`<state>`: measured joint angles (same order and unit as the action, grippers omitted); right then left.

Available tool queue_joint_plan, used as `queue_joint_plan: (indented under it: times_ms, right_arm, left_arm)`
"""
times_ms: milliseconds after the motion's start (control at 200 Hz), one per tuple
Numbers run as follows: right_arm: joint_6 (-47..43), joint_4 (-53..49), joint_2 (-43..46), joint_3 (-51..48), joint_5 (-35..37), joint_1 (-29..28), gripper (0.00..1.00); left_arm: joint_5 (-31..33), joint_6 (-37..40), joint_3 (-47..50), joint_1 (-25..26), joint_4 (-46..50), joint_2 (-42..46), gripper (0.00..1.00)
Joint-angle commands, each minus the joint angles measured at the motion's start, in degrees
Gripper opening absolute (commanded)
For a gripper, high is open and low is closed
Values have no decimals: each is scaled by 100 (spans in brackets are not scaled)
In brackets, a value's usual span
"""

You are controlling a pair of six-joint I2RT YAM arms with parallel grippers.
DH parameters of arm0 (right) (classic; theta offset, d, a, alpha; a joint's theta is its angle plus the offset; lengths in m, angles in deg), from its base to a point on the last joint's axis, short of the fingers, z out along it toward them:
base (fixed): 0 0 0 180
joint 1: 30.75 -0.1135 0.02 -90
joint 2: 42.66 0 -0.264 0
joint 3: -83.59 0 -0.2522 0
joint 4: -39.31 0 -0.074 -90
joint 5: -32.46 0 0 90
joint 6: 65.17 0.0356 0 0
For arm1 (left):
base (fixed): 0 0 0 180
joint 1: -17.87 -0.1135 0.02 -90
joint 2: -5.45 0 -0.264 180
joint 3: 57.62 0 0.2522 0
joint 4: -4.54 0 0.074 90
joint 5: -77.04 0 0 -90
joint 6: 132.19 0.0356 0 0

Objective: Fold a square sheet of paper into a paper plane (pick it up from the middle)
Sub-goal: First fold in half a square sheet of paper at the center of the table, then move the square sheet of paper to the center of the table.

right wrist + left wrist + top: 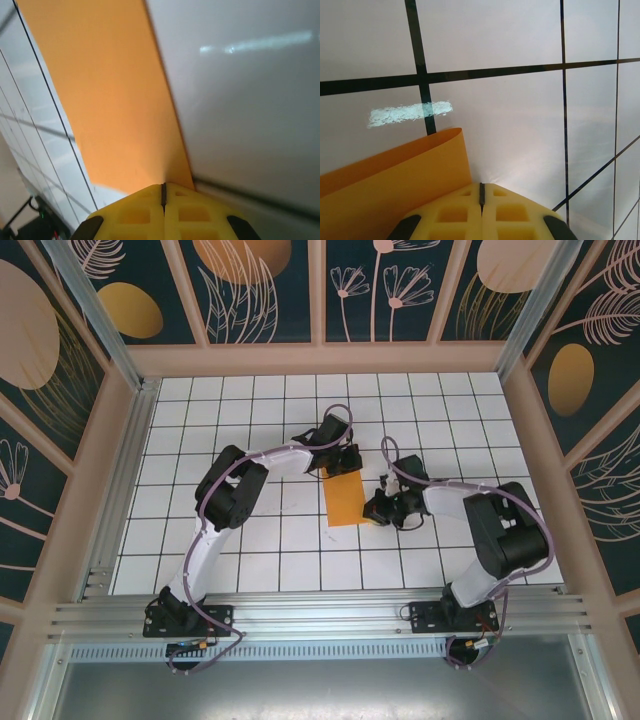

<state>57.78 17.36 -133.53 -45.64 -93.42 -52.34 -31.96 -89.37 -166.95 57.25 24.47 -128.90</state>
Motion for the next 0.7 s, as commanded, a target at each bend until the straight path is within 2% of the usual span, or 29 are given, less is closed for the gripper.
queue_joint_plan:
  times_ms: [0,160,225,315,460,696]
  right_arm:
    - [-111,-652,506,-194,-93,-37,7]
    - [-159,-784,1210,254,642,221,8]
    - [-92,-663,1126,385,926,270,10]
    - [-9,-426,641,471,934,240,13]
    - [-52,-225,203,644,1160,81,24]
    - [54,-245,-175,711,1083,-294,28]
  left_arm:
    - [382,13,318,-65,586,-245,5]
    - [-126,73,266,-63,191,237,18]
    - [-338,14,281,-66,-36,488,25]
    - [-430,-125,427,-74,-343,858,30]
    - [-76,-267,868,-145,-406,1303,32]
    - [551,-440,1917,-302,-466,2002,34]
